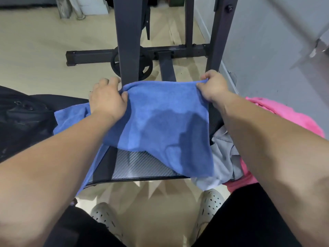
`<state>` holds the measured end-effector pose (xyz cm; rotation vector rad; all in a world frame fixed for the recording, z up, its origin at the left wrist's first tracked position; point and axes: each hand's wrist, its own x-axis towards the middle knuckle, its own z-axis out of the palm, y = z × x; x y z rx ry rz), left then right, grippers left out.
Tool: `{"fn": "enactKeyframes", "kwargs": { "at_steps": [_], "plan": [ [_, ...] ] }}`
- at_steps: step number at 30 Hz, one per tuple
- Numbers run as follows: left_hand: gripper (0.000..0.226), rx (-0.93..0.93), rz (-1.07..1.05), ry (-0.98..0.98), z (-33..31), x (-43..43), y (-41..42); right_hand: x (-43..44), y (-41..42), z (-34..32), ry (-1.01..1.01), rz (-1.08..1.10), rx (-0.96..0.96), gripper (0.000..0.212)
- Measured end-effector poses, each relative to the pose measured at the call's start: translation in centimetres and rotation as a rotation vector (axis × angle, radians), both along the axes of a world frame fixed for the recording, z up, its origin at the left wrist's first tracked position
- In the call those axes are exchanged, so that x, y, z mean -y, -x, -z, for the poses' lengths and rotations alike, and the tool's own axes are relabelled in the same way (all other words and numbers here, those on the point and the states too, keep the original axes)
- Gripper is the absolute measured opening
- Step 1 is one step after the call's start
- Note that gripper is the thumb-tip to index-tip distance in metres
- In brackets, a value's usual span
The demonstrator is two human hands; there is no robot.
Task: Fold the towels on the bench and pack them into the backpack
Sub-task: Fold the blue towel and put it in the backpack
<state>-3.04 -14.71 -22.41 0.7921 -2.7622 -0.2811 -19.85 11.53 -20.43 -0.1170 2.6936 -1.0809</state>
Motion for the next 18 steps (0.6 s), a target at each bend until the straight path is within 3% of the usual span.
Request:
{"fn": "enactKeyframes", "kwargs": {
  "at_steps": [2, 4, 9, 14, 18],
  "plan": [
    [0.044, -0.007, 0.052, -0.013, 0.2, -0.6, -0.5, 0.3, -0.5, 0.5, -0.025, -0.026, 0.036, 0.060],
    [0.044, -0.004, 0.179, -0.015, 0.8, -2.5, -1.9, 0.2, -2.2, 1.4, -0.112, -0.102, 0.048, 0.084],
    [0.035, -0.067, 0.454, -0.039, 3.2, -7.3, -7.9, -1.0, -9.6, 3.2, -0.359, -0.349, -0.200, 0.070],
    [0.032, -0.194, 0.454, -0.057, 5.7, -8.2, -12.1, -2.2, -15.1, 6.4, -0.543, -0.630, -0.121, 0.081],
    [0.030, -0.049, 0.364, -0.030, 5.6, -6.8, -13.2, -2.8, -15.1, 7.6, -0.659, -0.660, -0.196, 0.085]
  ]
}}
